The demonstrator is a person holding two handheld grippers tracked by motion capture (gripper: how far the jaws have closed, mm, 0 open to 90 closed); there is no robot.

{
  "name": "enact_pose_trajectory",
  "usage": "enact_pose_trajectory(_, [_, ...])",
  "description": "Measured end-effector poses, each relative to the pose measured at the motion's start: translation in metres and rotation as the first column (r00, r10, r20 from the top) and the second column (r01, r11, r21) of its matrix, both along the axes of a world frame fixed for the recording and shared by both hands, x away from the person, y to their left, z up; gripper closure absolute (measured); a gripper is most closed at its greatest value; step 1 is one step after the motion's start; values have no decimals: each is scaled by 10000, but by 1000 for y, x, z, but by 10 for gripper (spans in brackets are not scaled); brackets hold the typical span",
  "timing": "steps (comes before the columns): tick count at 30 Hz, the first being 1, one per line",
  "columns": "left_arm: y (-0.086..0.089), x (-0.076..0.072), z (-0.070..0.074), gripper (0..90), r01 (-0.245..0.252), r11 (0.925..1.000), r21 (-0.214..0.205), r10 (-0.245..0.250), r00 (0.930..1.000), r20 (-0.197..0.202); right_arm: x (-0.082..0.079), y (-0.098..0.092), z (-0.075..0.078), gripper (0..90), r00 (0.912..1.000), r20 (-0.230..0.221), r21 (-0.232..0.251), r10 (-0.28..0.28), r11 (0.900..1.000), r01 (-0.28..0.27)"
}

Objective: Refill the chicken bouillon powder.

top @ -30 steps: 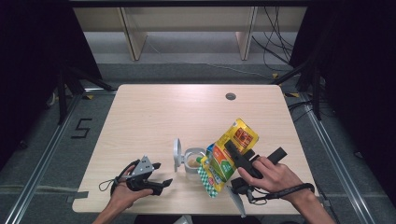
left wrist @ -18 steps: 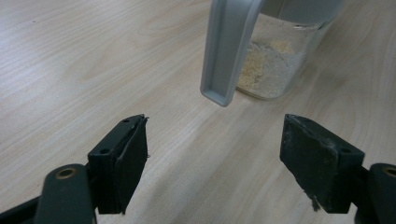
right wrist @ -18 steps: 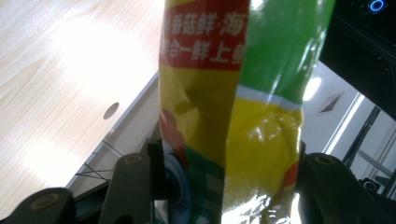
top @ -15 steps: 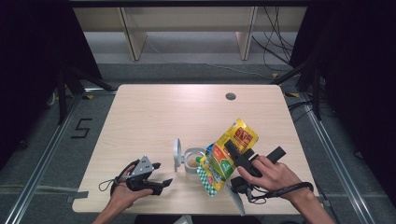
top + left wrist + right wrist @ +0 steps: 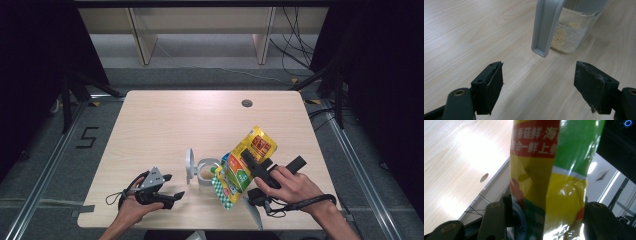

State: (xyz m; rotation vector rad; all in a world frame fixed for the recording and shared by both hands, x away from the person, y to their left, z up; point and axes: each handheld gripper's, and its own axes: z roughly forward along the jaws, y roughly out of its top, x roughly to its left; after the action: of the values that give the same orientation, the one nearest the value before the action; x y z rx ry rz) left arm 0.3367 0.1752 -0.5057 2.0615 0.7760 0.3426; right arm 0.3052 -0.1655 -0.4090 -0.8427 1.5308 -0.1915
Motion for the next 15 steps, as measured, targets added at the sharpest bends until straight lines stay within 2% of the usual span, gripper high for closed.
enact_pose_trajectory(1, [-1,0,0,230,1,9998,-179,-2,10000,-32,0,0,0,551,10000,-1,-13,-18,10000,18])
enact_pose_trajectory(3, [-1,0,0,230,26,9999,-163,-26,10000,-19,0,0,1,551,10000,2,-153,6,9999,-6])
enact_pose_trajectory(4, [0,0,0,230,133,9999,-9,-133,9998,134,0,0,2,551,10000,68,-337,-10,9994,12])
enact_pose_trajectory(7, [0,1,0,230,148,9999,-40,-147,9998,133,0,-3,-2,551,9995,-228,372,-204,9991,212])
enact_pose_trajectory(9, [0,1,0,230,143,9999,-44,-143,9998,132,-1,-4,-1,551,9996,-212,374,-207,9991,214])
enact_pose_trajectory(10, [-1,0,0,230,-10,9998,-180,10,10000,-23,0,-4,1,551,10000,-90,-7,-31,10000,31])
enact_pose_trajectory(11, [-1,0,0,230,-10,9998,-180,10,10000,-23,0,-4,1,551,10000,-90,-7,-31,10000,31])
enact_pose_trajectory(12, [-1,-1,0,230,-42,9999,-136,41,10000,-23,-2,-5,0,552,9999,-78,356,-144,9993,146])
enact_pose_trajectory(15, [0,0,0,230,118,9999,-30,-118,9998,146,-3,-5,1,553,9996,-126,172,-256,9995,258])
